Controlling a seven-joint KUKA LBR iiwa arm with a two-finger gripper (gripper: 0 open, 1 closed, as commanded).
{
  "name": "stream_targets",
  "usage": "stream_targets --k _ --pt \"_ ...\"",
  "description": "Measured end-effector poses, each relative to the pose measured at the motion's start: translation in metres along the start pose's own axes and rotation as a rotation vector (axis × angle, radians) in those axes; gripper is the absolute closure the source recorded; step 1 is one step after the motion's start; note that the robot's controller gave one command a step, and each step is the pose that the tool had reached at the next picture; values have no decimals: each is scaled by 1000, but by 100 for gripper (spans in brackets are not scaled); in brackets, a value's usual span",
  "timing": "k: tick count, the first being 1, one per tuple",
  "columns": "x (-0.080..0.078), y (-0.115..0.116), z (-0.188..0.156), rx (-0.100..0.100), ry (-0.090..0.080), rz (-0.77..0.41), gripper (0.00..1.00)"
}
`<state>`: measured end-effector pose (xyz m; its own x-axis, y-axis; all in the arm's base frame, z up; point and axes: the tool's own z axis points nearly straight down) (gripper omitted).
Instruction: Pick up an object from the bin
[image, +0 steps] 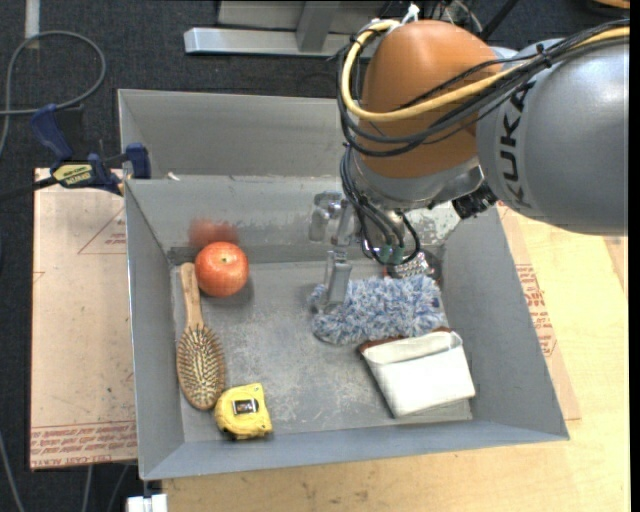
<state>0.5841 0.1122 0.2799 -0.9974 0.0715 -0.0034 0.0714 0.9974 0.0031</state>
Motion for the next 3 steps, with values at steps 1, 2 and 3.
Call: stream_targets --k 1,2,3 --pt "-2 -25 37 -1 -5 44 0" --pt "-9 -55 90 -1 -3 37 0" --pt "-14 -61 151 0 -9 -59 0"
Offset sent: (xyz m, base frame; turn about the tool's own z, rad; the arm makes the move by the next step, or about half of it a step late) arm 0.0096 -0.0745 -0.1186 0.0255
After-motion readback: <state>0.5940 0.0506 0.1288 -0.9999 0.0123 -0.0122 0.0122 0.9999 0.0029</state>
